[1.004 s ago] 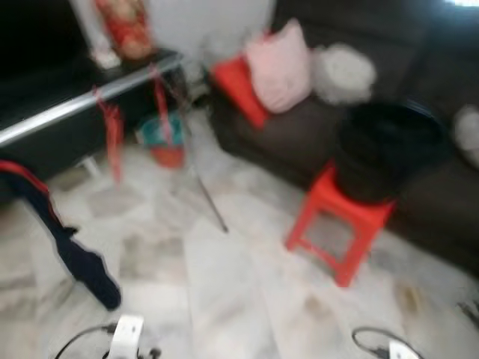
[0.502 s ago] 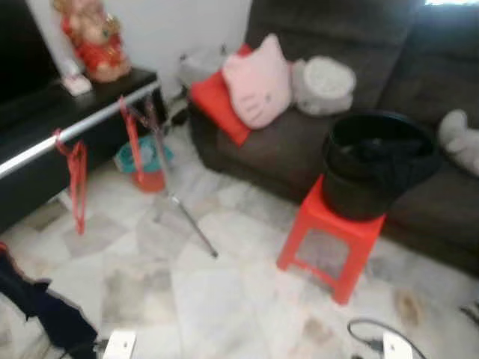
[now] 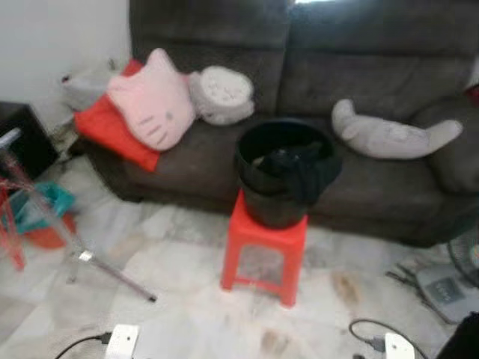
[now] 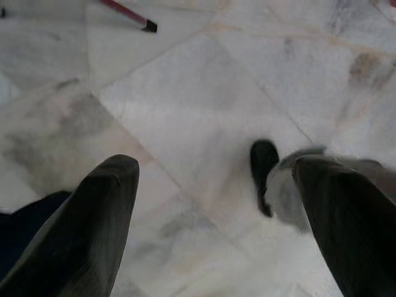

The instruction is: Hang hanger

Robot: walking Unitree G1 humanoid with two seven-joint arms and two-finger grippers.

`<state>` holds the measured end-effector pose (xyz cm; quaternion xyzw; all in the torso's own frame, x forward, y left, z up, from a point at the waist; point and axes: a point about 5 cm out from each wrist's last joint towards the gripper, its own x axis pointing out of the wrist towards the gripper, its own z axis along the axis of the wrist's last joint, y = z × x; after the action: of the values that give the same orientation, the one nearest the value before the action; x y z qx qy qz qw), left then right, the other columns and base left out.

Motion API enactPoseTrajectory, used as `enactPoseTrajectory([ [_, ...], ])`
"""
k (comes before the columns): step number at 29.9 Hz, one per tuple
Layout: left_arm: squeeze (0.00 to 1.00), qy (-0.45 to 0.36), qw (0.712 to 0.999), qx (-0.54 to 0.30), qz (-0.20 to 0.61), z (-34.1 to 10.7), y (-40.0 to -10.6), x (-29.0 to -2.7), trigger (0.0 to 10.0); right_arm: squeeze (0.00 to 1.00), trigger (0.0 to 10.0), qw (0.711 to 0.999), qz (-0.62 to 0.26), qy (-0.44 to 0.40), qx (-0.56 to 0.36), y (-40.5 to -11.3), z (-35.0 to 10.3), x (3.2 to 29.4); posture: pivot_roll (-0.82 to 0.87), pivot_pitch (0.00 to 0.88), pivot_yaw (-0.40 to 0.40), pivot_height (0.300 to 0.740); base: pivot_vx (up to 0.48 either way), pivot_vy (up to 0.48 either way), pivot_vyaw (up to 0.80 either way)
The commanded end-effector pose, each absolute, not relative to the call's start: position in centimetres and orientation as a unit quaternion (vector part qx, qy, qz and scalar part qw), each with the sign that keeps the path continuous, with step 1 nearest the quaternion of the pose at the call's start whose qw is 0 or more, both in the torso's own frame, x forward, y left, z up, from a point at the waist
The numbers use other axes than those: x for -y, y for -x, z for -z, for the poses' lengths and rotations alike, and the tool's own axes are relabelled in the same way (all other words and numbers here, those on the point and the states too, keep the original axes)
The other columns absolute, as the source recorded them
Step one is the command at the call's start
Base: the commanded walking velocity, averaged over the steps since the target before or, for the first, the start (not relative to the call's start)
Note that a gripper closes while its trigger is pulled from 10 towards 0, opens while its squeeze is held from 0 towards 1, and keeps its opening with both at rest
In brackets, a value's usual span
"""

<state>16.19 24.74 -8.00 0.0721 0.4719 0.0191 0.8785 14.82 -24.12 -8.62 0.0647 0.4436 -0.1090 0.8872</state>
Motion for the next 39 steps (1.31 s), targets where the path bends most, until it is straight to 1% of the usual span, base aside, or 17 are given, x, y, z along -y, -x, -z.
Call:
enactPoseTrajectory([
  [1, 0.00, -0.074, 0.869, -0.489, -0.014, 8.5, -15.3, -24.5, 10.0, 0.00, 10.0, 0.887, 0.118, -0.064, -0.443, -14.6, 8.6, 24.5, -0.04, 0.000, 0.001, 0.740, 0.334, 0.000, 0.00],
  [8, 0.00, -0.076, 0.871, -0.486, -0.013, 8.2, -15.8, -24.6, 10.0, 0.00, 10.0, 0.891, 0.118, -0.072, -0.432, -14.9, 8.5, 24.4, -0.03, 0.000, 0.005, 0.740, 0.331, 0.000, 0.00],
  [16, 0.00, -0.078, 0.873, -0.482, -0.013, 8.2, -15.7, -24.7, 10.0, 0.00, 10.0, 0.893, 0.113, -0.056, -0.432, -15.0, 8.4, 24.4, -0.03, 0.000, 0.005, 0.740, 0.331, 0.000, 0.00],
  [23, 0.00, -0.077, 0.871, -0.485, -0.012, 8.4, -15.4, -24.6, 10.0, 0.00, 10.0, 0.894, 0.111, -0.050, -0.431, -15.0, 8.4, 24.5, -0.03, 0.000, 0.006, 0.740, 0.327, 0.000, 0.64],
  [26, 0.00, -0.077, 0.870, -0.488, -0.009, 8.4, -15.3, -24.6, 10.0, 0.00, 10.0, 0.893, 0.117, -0.066, -0.429, -15.0, 8.4, 24.4, -0.04, 0.000, 0.006, 0.740, 0.289, 0.000, 0.00],
  [32, 0.00, -0.077, 0.871, -0.485, -0.007, 8.4, -15.5, -24.5, 10.0, 0.00, 10.0, 0.895, 0.114, -0.058, -0.427, -15.2, 8.3, 24.5, -0.05, 0.000, 0.009, 0.740, 0.000, 0.000, 0.00],
  [39, 0.00, -0.085, 0.875, -0.477, 0.003, 8.0, -16.5, -24.2, 10.0, 0.00, 10.0, 0.910, 0.093, -0.024, -0.403, -16.8, 7.5, 24.6, -0.08, 0.000, 0.019, 0.740, 0.000, 0.000, 0.00],
])
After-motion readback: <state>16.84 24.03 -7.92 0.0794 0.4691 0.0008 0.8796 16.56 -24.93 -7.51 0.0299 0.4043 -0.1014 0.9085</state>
